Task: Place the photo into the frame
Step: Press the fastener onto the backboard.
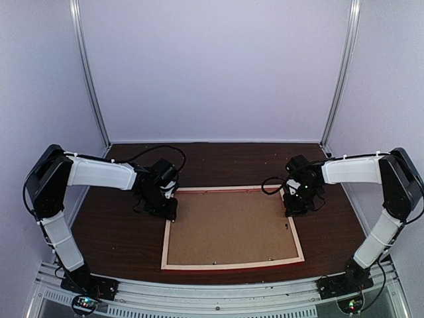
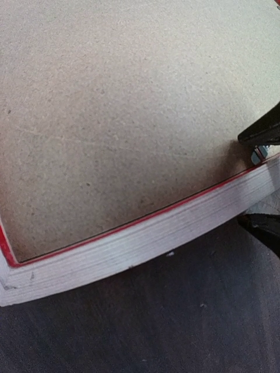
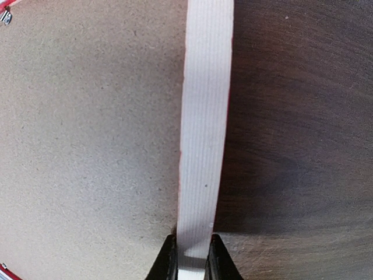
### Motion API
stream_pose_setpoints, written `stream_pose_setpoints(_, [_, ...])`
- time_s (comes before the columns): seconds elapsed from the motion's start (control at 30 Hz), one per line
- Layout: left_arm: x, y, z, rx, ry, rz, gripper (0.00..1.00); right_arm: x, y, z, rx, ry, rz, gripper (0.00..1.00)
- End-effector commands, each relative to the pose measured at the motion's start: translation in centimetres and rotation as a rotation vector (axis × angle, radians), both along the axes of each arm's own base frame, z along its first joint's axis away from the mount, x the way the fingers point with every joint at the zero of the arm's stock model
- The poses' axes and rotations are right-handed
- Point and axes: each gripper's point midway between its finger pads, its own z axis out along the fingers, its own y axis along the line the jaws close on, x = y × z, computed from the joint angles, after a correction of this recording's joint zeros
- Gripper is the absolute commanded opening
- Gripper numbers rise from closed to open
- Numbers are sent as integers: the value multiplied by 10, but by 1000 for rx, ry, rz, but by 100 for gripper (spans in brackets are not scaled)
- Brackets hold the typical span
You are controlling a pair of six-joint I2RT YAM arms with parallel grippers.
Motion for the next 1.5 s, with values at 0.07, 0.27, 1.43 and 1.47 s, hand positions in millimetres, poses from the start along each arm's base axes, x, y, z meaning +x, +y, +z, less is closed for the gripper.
stream_pose_setpoints(0.07, [-18,16,-6,48,58,9,51,-5,-3,1,-8,2,30,1])
stream_pose_setpoints(0.27, [-18,8,10,-12,39,6,66,-8,-4,-1,-4,7,26,1])
stream_pose_setpoints(1.43, [2,43,6,216,-21,180,57,-8,-3,-6,3,7,34,1])
stream_pose_setpoints(1.47, [3,43,6,218,-24,178,57,-8,-3,-6,3,6,34,1])
